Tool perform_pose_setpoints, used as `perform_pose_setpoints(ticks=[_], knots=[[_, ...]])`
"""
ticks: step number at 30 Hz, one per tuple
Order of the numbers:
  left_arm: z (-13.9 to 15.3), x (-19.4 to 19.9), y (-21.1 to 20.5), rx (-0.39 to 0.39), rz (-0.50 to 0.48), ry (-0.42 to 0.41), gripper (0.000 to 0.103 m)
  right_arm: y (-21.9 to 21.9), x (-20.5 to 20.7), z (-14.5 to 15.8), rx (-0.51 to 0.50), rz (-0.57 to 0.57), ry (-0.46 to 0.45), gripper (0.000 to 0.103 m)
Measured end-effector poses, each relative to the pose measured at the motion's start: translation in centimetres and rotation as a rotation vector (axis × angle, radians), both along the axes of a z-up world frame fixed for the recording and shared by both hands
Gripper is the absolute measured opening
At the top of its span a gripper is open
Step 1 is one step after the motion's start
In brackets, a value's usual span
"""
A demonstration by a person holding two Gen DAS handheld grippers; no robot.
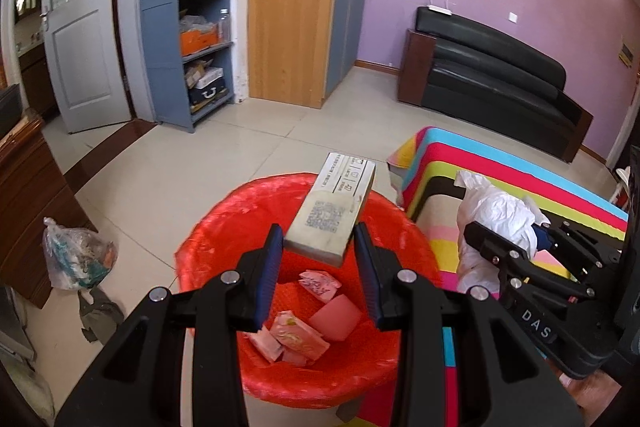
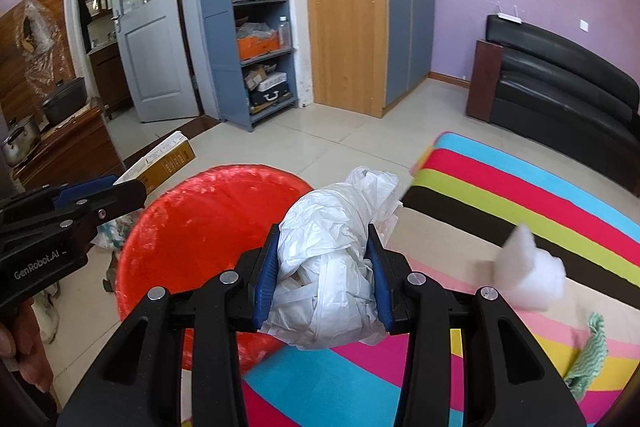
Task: Collect trash
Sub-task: 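Carry paper box and plastic bag over the red bin and open both tools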
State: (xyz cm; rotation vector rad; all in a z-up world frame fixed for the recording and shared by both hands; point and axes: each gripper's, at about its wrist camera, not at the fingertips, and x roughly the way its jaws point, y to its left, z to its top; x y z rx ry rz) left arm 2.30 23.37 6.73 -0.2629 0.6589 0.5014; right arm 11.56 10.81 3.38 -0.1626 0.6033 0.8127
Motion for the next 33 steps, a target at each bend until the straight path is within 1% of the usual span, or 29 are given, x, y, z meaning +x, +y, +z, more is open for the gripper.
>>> perform_pose_setpoints(ticks=[5, 11, 17, 18, 20, 21, 22, 23, 33], knots=[[0.1, -1.0, 1.2, -0.009, 0.04, -0.006, 0.036, 1.2, -0.5, -0.4, -0.004, 0.038, 0.007, 0.04], [0.2, -1.2, 1.4, -0.008, 0.057, -0.005, 0.036, 2.7, -1.1, -0.7, -0.008, 0.07, 0.008, 0.04], [0.0, -1.5, 2.1, -0.005, 0.1, 0.004, 0.036, 3.9, -1.6, -1.2, -0.012, 0.107, 0.003, 0.042], [-0.1, -1.5, 2.1, -0.006, 0.103, 0.008, 0.036, 4.0, -1.7, -1.2, -0.011, 0.113, 0.003, 0.043], [-0.3, -1.4, 2.2, -0.008, 0.111, 0.013, 0.037, 4.1, -1.8, -1.1, -0.007, 0.118, -0.002, 0.053], [-0.3, -1.4, 2.3, -0.011, 0.118, 0.013, 0.038, 4.2, -1.9, -1.1, -0.005, 0.121, -0.005, 0.056], [-0.3, -1.5, 2.3, -0.013, 0.123, 0.01, 0.043, 4.2, -1.9, -1.0, -0.005, 0.127, -0.008, 0.06], [-0.3, -1.6, 2.4, -0.013, 0.127, 0.007, 0.046, 4.3, -2.0, -1.0, -0.004, 0.128, -0.011, 0.062], [-0.5, -1.3, 2.4, -0.009, 0.139, -0.013, 0.047, 3.6, -1.6, -1.0, -0.002, 0.102, -0.019, 0.063]])
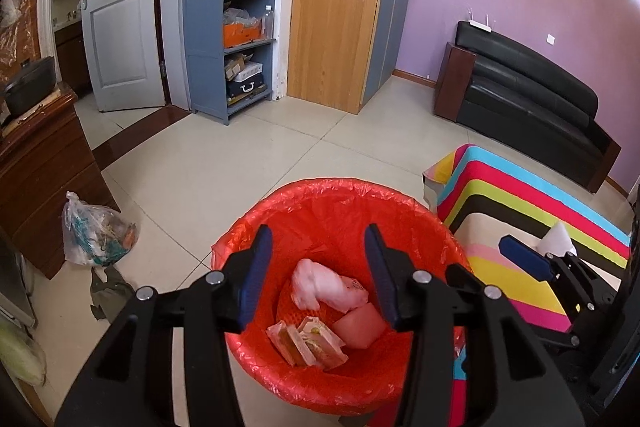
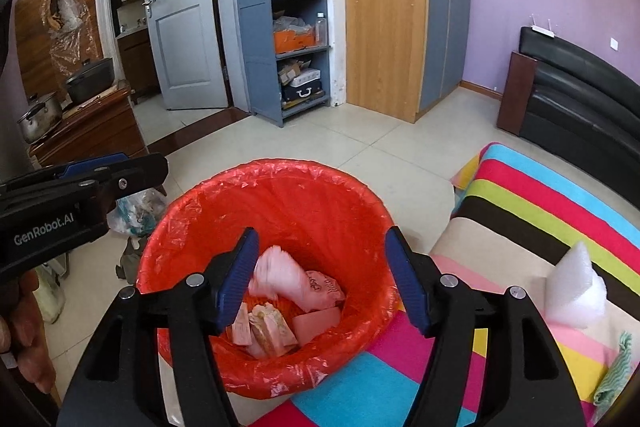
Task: Collect trash
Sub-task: 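Carry paper box and plastic bag over the red bin and open both tools, then move both tools back over the mat toward the foam sleeve and cloth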
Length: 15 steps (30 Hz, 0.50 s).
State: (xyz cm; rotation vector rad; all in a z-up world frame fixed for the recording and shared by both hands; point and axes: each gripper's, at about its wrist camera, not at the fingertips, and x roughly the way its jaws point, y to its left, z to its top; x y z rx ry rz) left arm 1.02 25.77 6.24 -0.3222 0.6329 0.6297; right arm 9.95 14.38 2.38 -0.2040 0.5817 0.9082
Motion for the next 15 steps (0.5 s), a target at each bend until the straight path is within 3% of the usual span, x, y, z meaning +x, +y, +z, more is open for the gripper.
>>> perform_pose_setpoints(ticks=[15], knots=[[0.1, 3.2, -2.8, 0.03, -0.069, -0.041, 0.052, -7.0, 2.1, 0.7, 0.002, -0.161, -0.051, 0.069]])
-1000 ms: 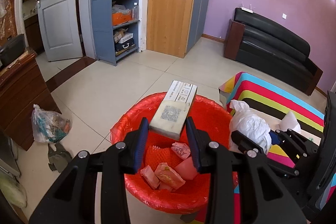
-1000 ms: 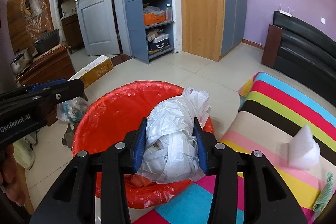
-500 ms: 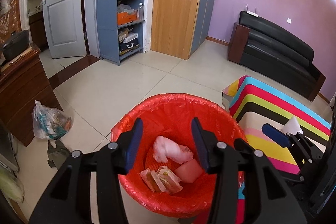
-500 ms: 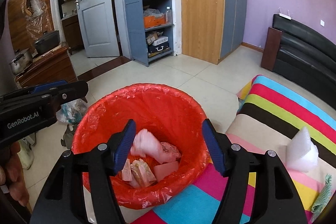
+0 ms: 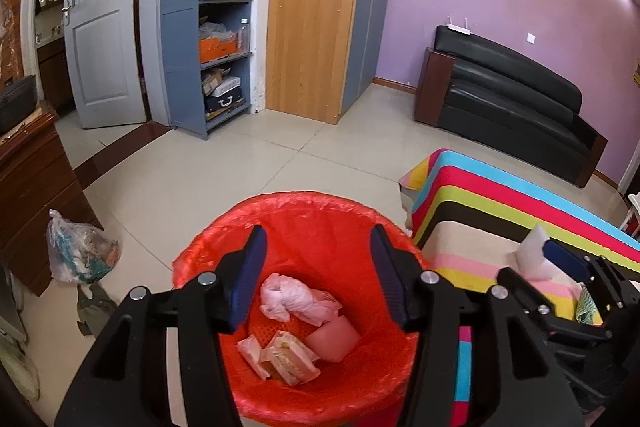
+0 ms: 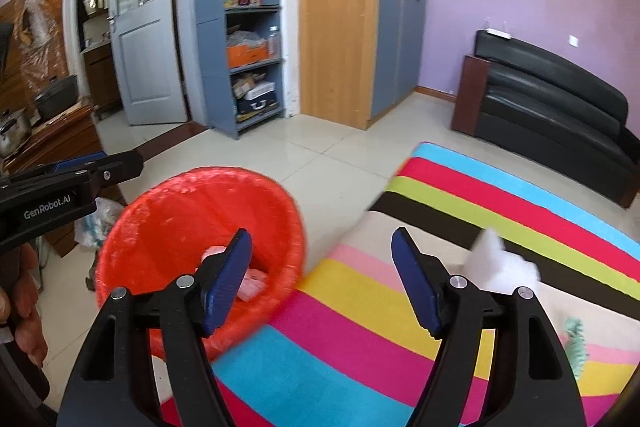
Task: Collect trash
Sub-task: 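Move both tools back over the mat toward the foam sleeve and cloth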
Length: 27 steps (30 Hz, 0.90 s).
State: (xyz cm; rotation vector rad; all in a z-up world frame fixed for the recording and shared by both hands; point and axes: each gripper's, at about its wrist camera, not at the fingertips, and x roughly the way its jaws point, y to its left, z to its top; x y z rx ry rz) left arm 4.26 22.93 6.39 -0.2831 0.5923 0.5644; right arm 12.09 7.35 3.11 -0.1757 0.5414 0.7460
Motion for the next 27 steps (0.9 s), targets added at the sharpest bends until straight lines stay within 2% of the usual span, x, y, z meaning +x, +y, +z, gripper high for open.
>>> perform_pose_setpoints(ticks=[15, 18, 27], knots=[[-0.7, 5.5, -5.6, 0.03, -0.127, -0.016, 0.054, -9.2, 2.9, -0.9, -0.001, -0.163, 0.021, 0.072], [-1.0, 6.9, -7.0, 0.03, -0.165, -0.016, 0.058, -11.0, 3.5, -1.6, -0.009, -0.192, 0.033, 0.072], [-2.1, 10.4, -11.1, 0.027, -0.287, 0.003, 0.059, -15.4, 4.9, -3.3, -0.019, -0.274, 0.073, 0.072]])
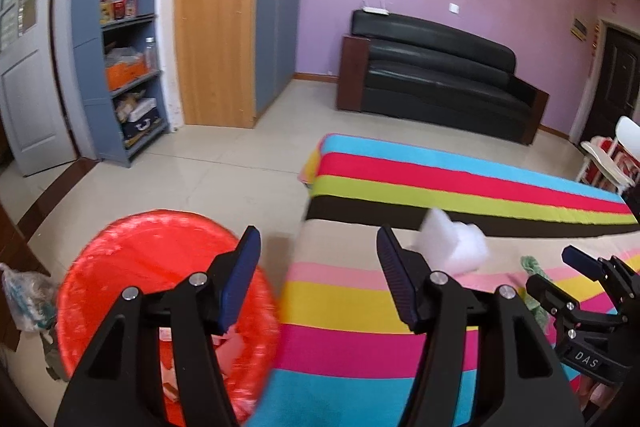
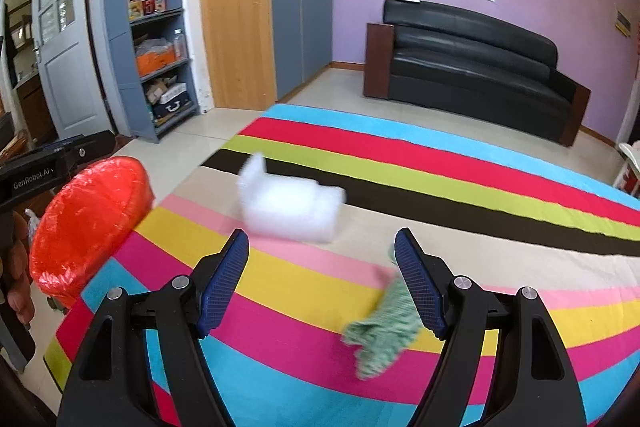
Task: Collect trash
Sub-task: 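Move both tools back over the mat toward the foam sleeve and cloth, then grasp the white foam sleeve with the left tool while the right tool grasps the green cloth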
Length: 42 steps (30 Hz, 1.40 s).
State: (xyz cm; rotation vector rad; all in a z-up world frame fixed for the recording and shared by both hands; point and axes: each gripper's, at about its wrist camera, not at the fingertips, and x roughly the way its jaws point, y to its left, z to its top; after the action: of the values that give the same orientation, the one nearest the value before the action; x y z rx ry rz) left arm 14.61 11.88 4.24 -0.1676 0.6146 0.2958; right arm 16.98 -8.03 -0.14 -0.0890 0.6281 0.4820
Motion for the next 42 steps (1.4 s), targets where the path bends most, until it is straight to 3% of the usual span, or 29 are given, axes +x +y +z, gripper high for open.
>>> perform_pose_setpoints(ticks=[6, 21, 25, 29, 32, 42], knots=[[-0.9, 2.1, -2.5, 0.013, -0.059, 0.027, 0.064, -1.7, 0.8, -1.1, -0.002, -0.028, 0.04, 0.072], [-3.0, 6.6, -6.0, -0.021, -0.134, 0.082, 0.066, -4.6, 2.1, -3.2, -0.033, -0.075, 0.109, 0.067], [-3.0, 7.8, -6.7, -0.025, -0.138, 0.075, 0.067, -4.8, 2.6, -4.0, -0.033, -0.071, 0.157, 0.055], [-3.6, 8.8, -7.8, -0.032, -0.149, 0.095, 0.068, -4.7, 3.2, -4.9, -0.036, -0.053, 0.2, 0.035], [-4.2, 9.7, -8.4, -0.037, -0.154, 0.11, 0.068, -4.8, 3.2, -4.8, -0.026, -0.046, 0.202, 0.03], [-6.3, 11.7, -9.9, -0.061, -0.141, 0.171, 0.072, -6.7, 4.3, -2.2, 0.001, -0.102, 0.103, 0.029]])
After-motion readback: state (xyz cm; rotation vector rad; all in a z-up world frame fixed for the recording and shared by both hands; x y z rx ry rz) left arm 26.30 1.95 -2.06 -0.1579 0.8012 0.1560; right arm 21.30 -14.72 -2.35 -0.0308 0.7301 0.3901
